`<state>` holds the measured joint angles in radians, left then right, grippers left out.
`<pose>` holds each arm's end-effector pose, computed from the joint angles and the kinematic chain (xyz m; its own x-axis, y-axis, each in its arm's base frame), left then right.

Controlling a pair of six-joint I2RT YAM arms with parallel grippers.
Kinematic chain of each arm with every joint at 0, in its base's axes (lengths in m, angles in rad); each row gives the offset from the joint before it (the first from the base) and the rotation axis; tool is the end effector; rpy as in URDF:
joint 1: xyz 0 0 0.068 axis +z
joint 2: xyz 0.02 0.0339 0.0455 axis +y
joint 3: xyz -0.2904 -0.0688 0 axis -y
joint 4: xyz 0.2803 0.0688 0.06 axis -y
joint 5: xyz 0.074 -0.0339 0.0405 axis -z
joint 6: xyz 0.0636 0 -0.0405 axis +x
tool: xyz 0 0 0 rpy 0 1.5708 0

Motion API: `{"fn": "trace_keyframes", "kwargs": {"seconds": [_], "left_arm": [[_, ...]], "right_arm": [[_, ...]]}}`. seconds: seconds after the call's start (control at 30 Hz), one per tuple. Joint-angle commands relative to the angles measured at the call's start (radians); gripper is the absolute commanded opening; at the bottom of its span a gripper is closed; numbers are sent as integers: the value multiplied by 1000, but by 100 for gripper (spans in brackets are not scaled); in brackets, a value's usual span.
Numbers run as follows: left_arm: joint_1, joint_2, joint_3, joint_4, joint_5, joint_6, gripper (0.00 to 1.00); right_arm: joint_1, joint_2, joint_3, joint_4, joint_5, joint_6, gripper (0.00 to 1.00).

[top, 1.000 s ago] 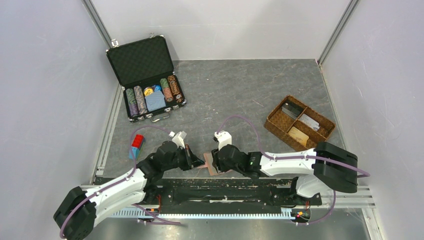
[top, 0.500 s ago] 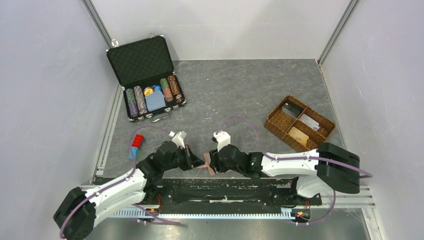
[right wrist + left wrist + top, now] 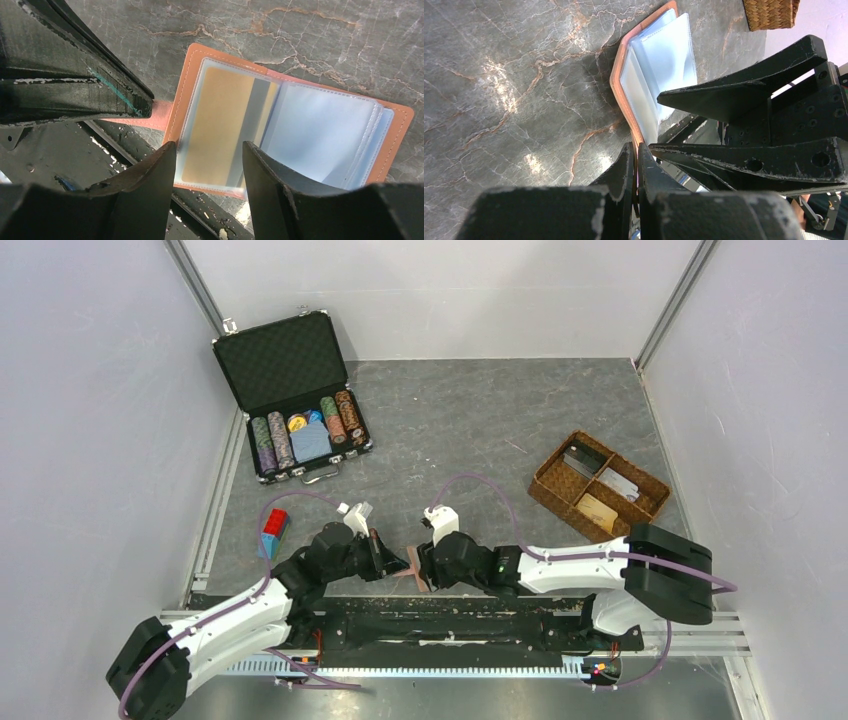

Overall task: Take the credit cards out of the card holder
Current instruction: Remove the credit card from the card holder.

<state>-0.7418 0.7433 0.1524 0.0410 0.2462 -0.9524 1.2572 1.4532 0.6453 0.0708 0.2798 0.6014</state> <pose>0.1282 -0.1385 0.1328 -0.8821 -0.2635 -0.3905 0.1547 0.6208 -0.7685 0.1164 0.3019 0.1499 -0.6526 -0.2494 -0.7155 -0.5845 0.7666 0.2659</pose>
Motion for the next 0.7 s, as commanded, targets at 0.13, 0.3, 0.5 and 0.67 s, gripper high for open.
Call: {"fn": "trace_keyframes", "kwargs": {"seconds": [0.13,0.3,0.5,0.67], "left_arm": [[-2,-21,36,3,20,32,2],[-2,-38,36,-28,12,39,2],[-2,-43,33,-35,8,44,2],[-2,-40,36,-35,13,44,2]], "right_arm": [[23,10,29,-26,65,15,52],[24,-21,35,-100,153,18,49],[24,-60,33,-145,223,20,46],[24,-86,22,-156,250,18,45]]}}
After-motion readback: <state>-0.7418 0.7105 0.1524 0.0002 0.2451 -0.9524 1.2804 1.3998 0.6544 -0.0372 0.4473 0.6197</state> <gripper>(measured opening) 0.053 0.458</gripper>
